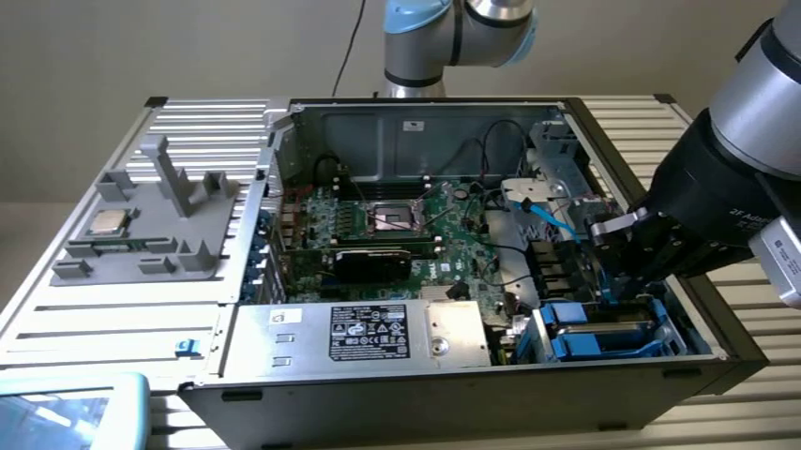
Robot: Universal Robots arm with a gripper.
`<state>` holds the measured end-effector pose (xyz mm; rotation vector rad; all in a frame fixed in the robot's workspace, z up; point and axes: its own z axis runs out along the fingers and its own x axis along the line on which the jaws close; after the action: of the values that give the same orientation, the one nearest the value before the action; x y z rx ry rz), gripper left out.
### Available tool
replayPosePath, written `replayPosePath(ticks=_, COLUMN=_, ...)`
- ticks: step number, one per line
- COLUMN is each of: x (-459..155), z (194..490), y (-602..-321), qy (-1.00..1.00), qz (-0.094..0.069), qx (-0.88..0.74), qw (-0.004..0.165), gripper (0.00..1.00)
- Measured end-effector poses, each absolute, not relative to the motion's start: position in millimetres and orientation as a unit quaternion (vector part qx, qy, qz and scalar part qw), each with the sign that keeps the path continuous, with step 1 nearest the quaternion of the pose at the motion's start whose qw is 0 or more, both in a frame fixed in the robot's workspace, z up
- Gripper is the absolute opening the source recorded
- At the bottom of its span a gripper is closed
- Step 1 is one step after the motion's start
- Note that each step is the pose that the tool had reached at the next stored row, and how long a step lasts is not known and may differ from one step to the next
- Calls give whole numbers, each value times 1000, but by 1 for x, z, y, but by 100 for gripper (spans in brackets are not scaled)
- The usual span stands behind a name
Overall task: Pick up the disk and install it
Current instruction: 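Insert the second disk wire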
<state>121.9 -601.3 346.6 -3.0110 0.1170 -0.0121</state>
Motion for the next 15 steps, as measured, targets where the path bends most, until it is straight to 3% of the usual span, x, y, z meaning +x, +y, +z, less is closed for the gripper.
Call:
replayPosePath(ticks=4, x=122, z=344, y=-600, qy=32, qz=-13, qx=-998, qw=61, gripper=11)
replayPosePath(ticks=15, x=121, z=335, y=-598, qy=22, qz=-16, qx=-998, qw=53, gripper=11)
